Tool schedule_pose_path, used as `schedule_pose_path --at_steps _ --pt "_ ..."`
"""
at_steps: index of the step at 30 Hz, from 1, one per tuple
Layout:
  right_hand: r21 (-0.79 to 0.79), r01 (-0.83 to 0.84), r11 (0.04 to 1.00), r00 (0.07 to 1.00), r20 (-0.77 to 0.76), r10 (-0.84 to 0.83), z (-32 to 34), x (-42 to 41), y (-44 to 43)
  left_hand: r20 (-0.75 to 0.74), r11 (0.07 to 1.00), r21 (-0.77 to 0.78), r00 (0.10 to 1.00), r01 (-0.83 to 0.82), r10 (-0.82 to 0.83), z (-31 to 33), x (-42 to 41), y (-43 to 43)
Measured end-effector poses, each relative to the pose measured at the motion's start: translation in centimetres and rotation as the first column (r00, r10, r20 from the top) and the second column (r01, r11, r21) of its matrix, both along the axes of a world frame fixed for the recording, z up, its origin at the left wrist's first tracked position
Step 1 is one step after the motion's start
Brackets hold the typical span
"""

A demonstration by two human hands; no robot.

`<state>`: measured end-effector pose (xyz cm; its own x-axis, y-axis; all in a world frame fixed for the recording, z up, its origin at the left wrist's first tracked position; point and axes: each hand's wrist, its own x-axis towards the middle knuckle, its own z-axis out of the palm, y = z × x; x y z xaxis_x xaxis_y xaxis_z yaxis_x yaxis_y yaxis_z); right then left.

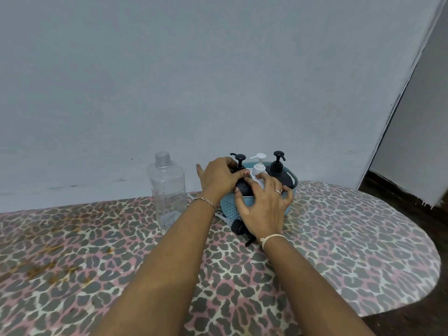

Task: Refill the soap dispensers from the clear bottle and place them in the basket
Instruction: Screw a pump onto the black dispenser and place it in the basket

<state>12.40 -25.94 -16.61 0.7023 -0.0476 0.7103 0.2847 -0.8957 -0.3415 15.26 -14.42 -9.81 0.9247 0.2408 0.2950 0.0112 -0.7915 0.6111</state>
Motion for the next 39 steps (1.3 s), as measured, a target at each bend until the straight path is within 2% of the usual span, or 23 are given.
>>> schedule_pose_path --at_steps 8,13,17,19,22,24,27,31,36,39 --pt "0.004 0.004 1.0 1.0 -0.014 -0.004 -0.1 -0.1 0.0 0.01 1.0 -0.021 1.0 0.004 -0.003 -0.3 -0.4 -0.2" --pt "-0.011 0.004 1.0 0.999 -0.034 -0.005 0.1 -0.5 0.0 -0.012 0.992 -0.048 0.993 0.113 -0.114 -0.5 -1.0 0.3" --pt "-0.02 -0.03 0.999 0.995 -0.092 0.028 0.6 -0.8 -0.1 0.096 0.982 0.014 0.977 0.191 -0.191 -1.7 -2.9 0.2" --pt "-0.017 -0.078 0.997 0.987 -0.141 0.075 1.1 -0.8 -0.5 0.1 0.981 0.025 0.976 0.193 -0.195 -2.4 -3.7 0.3" --pt "0.004 -0.089 0.996 0.984 -0.157 0.089 1.7 -0.8 -1.8 0.068 0.983 0.058 0.982 0.175 -0.178 -2.9 -4.2 0.5" --pt "0.059 0.004 0.998 0.989 -0.147 0.005 2.1 -0.8 -3.0 0.044 0.988 0.025 0.987 0.153 -0.154 -2.5 -4.4 0.3" --pt "0.176 0.148 0.973 0.956 -0.278 -0.095 3.0 0.0 -4.5 -0.027 0.995 0.032 0.995 0.1 -0.099 -1.9 -4.0 -0.1" --pt "0.081 0.179 0.981 0.93 -0.338 -0.142 4.1 1.6 -5.5 -0.123 0.997 0.026 0.99 0.067 -0.063 -2.0 -3.0 -0.5" --pt "0.068 0.191 0.979 0.888 -0.437 -0.143 5.2 2.9 -6.1 -0.2 0.998 -0.011 0.978 0.054 -0.055 -1.7 -1.7 -0.2" --pt "0.119 0.195 0.973 0.886 -0.447 -0.123 5.6 3.3 -6.3 -0.254 0.999 -0.006 0.966 0.039 -0.039 -1.1 -1.2 -0.3"
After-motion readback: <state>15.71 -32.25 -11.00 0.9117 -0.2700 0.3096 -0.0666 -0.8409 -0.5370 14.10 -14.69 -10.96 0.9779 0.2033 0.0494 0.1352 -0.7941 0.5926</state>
